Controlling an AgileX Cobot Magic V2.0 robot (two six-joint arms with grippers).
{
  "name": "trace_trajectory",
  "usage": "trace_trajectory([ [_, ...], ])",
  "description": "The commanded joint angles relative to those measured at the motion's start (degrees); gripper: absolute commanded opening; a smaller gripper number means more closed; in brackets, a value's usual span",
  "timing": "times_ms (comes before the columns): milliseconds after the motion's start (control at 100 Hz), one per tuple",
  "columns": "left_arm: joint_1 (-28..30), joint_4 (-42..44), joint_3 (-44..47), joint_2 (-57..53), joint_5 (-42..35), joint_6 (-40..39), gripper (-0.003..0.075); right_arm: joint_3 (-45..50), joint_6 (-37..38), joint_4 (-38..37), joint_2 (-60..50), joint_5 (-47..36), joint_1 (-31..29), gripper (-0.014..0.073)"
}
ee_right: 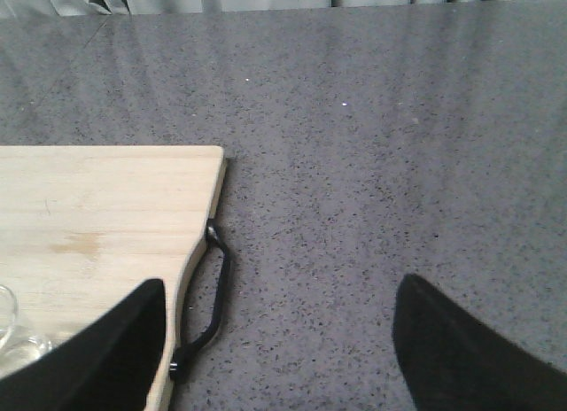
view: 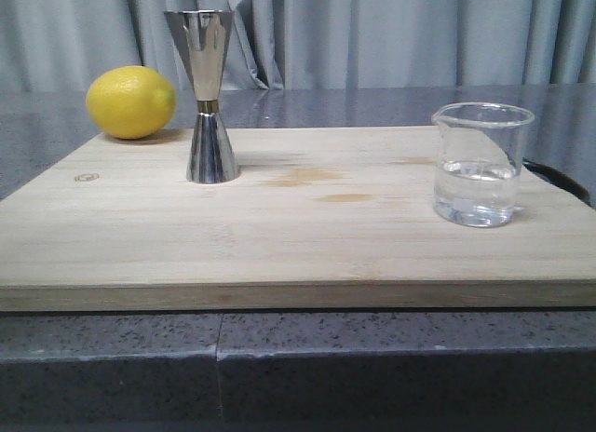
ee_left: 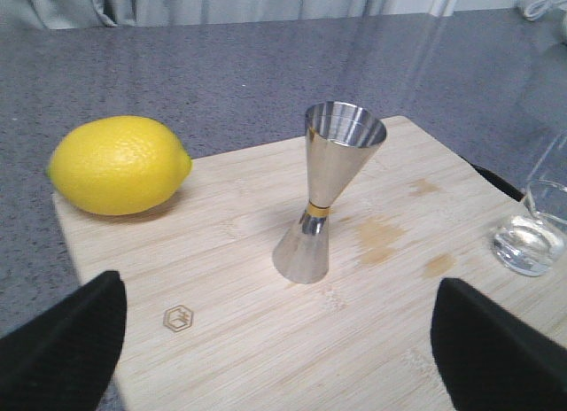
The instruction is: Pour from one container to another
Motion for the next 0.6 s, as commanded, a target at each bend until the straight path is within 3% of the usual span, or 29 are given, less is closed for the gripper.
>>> trace_trajectory([
  [0,-0.1,-9.3,-2.0,3.4,3.4,7.0,0.0663,-1.9,-0.5,1.2,0.5,-4.5,-0.1,0.0526],
  [290,-0.2,-22.2,-2.0,16.6,14.4,29.2,0.0663,2.3,-1.3,1.2,0.5,-8.9,2.5,0.0526],
  [590,-6.0,-26.4,-2.8,26.6,16.8,41.9,0.0663,11.0,-1.3,1.2,0.5,-19.6,10.3,0.0526],
])
